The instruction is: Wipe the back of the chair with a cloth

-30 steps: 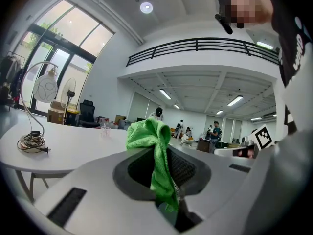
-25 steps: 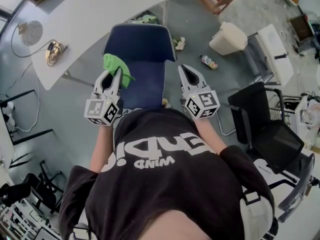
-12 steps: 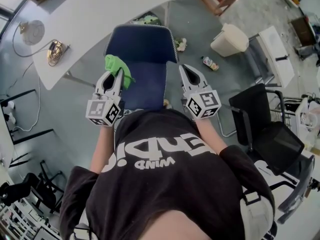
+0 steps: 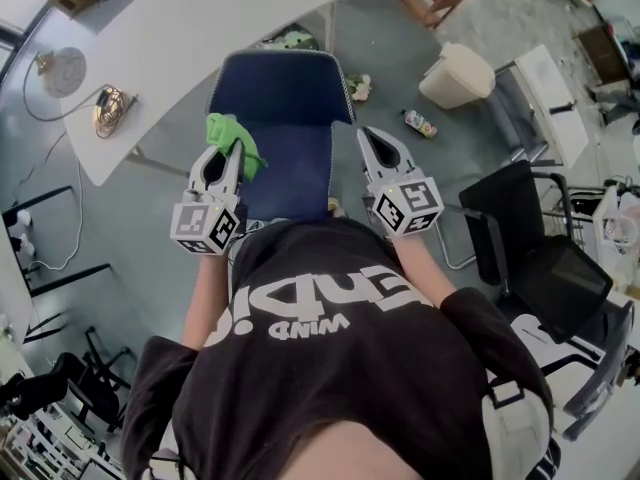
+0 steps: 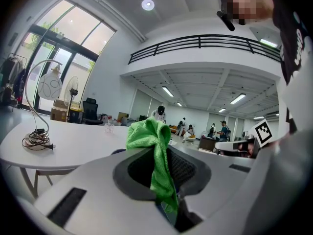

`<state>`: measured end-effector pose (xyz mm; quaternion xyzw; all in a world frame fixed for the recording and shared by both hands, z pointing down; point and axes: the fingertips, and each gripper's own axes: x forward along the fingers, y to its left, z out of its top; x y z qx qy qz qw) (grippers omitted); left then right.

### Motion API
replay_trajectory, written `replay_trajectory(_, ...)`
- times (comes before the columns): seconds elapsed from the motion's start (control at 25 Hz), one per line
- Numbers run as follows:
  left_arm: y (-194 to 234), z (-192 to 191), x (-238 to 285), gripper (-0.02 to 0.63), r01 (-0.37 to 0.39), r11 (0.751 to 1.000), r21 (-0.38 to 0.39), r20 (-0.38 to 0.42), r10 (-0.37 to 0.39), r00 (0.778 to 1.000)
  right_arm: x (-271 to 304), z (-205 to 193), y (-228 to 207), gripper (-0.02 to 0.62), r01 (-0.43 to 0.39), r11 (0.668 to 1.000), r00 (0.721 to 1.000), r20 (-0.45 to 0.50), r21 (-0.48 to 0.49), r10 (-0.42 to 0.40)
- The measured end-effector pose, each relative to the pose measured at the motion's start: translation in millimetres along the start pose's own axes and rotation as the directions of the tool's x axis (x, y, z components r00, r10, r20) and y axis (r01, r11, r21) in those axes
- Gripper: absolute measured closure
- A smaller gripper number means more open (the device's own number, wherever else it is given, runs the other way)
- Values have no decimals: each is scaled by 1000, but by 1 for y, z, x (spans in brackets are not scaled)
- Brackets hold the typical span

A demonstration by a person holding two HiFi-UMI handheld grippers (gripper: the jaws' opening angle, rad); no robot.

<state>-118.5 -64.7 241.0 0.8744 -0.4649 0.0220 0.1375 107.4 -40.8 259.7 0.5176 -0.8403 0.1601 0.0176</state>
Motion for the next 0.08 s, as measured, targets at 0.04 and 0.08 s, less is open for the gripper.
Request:
replay_trajectory(0.04, 0, 0, -1, 548, -2, 1000, 0, 0, 2, 1000, 0, 1, 0, 598, -1, 1000, 1000, 0, -2, 1)
replay_trajectory(0.08, 0, 1, -1, 548, -4, 1000, 1, 1, 4, 1000, 0, 1, 0, 599, -1, 1000, 1000, -1, -4, 1)
